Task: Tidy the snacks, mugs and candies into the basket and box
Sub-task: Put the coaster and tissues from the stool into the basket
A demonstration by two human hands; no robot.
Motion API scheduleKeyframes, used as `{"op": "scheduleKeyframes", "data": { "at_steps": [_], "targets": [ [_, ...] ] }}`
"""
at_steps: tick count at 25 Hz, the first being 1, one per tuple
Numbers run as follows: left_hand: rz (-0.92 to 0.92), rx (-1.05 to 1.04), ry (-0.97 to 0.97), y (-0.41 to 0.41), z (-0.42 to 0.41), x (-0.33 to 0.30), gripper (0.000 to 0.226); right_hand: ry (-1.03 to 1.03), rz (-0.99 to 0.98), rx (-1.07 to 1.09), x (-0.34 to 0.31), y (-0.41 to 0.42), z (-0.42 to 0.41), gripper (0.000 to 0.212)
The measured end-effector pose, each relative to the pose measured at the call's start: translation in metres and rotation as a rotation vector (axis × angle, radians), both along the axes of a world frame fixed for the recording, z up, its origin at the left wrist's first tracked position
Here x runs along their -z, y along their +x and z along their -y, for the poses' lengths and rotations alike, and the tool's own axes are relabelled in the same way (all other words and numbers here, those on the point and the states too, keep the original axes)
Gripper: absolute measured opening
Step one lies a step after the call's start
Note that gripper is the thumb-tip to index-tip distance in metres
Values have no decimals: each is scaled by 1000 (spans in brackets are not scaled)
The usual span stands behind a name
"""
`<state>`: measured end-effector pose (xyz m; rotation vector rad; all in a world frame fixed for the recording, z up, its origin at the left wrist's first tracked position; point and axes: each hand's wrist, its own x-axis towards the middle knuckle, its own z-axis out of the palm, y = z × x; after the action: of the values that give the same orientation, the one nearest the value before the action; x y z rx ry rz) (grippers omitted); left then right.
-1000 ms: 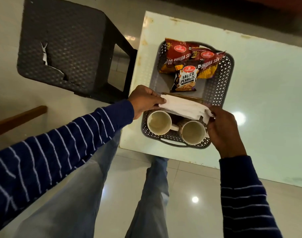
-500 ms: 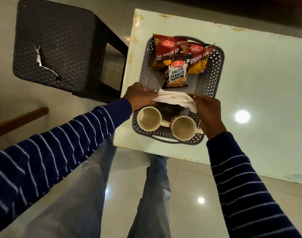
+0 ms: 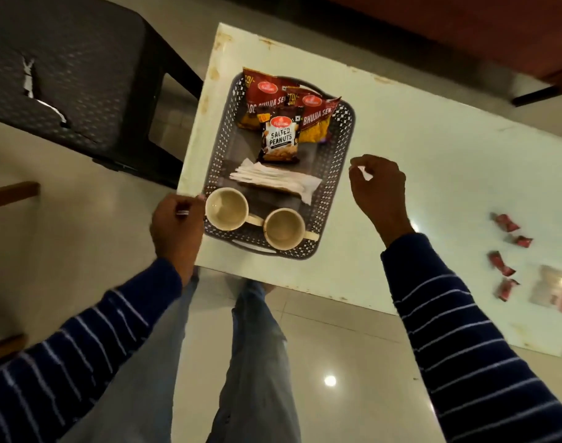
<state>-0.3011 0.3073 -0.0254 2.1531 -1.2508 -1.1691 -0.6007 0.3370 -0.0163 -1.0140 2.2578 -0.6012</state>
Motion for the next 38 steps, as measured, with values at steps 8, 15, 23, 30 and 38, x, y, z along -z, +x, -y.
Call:
{"op": "scheduleKeyframes", "data": {
  "at_steps": [8,15,23,30,38],
  "targets": [
    [-664,-544,673,-25,-65,30,32,179,-102,-417,17,-11,120,34],
    [-816,-460,797,-11,-57,36,28,198,-186,-424,51,-5,159,27],
    [-832,-595,675,-30,-57,45,14,284,-210,-554,64,-15,173,40],
    [-860,-529,644,-88,-112,29,12,281,-204,-524,50,-76,117,46],
    [-923,-459,756,-231,-196,16,24,302,-253,-562,38,-222,39,40]
  ]
}}
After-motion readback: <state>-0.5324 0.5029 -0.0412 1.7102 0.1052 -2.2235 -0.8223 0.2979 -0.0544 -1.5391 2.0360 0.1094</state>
